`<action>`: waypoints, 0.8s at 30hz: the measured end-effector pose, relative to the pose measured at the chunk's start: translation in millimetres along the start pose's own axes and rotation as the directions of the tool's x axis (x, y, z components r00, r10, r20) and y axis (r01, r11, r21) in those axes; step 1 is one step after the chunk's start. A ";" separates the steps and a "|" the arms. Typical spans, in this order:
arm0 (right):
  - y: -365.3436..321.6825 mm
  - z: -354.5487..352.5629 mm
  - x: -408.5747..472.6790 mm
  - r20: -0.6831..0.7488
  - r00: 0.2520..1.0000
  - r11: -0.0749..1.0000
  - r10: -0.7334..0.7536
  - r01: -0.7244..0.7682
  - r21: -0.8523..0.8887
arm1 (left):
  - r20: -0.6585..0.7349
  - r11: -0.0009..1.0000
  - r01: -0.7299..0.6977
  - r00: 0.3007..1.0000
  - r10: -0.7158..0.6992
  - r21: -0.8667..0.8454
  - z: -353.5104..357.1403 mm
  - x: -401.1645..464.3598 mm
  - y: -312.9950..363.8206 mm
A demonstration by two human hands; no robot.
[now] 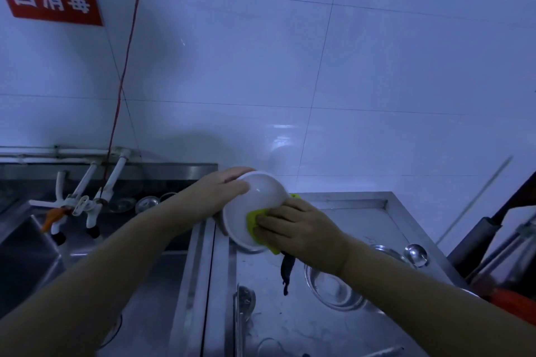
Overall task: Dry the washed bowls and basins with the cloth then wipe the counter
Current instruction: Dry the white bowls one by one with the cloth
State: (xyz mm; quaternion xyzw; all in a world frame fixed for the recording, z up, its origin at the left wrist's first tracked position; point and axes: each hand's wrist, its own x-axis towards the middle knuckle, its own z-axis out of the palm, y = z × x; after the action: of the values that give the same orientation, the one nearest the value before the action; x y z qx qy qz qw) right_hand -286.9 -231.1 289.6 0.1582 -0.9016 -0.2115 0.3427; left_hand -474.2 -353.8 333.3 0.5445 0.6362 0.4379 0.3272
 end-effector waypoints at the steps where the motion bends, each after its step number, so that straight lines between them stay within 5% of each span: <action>1: -0.3 1.6 0.0 -0.029 0.999 0.999 0.039 -0.039 -0.020 | -0.046 0.996 0.007 0.999 -0.011 -0.086 3.3 -0.8 0.0; 4: -7.9 8.2 2.9 -0.103 0.965 0.967 0.241 -0.248 -0.057 | -0.250 0.963 -0.051 0.968 -0.017 -0.264 28.7 -3.2 -3.6; 8: -20.3 14.7 2.8 -0.131 0.941 0.948 0.313 -0.319 -0.023 | -0.376 0.980 -0.112 0.926 0.043 -0.165 45.7 -3.2 -6.1; 13: -2.6 1.8 -8.2 -0.057 0.995 0.996 0.084 -0.086 -0.026 | -0.102 0.999 0.030 0.994 -0.028 0.022 16.5 0.5 0.5; 15: 2.7 -0.5 -9.5 -0.025 0.997 0.997 0.075 -0.076 -0.015 | -0.011 0.996 0.078 0.997 -0.078 0.038 10.9 1.8 0.7; 17: 4.9 -1.6 -10.8 0.010 0.994 0.994 0.110 -0.110 0.020 | -0.026 0.968 0.006 1.000 0.000 0.250 8.8 1.1 -1.6; 19: 6.2 -5.3 -13.6 0.066 0.985 0.985 0.157 -0.160 0.056 | -0.062 0.774 -0.099 0.982 0.176 0.626 11.0 -4.6 -5.1; 21: 7.0 -9.1 -17.9 0.115 0.974 0.975 0.195 -0.206 0.084 | 0.008 0.438 -0.208 0.910 0.415 0.874 13.9 -12.8 -6.9; 24: 7.1 -10.0 -21.5 0.161 0.955 0.954 0.249 -0.271 0.127 | 0.224 0.103 -0.319 0.827 0.515 0.942 16.8 -14.9 -5.8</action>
State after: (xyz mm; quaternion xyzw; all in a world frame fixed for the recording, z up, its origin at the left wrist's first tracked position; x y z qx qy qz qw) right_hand -265.7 -218.5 287.9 0.0473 -0.9500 -0.1080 0.2893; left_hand -458.7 -365.2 320.4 0.7450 0.6081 0.0734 -0.2641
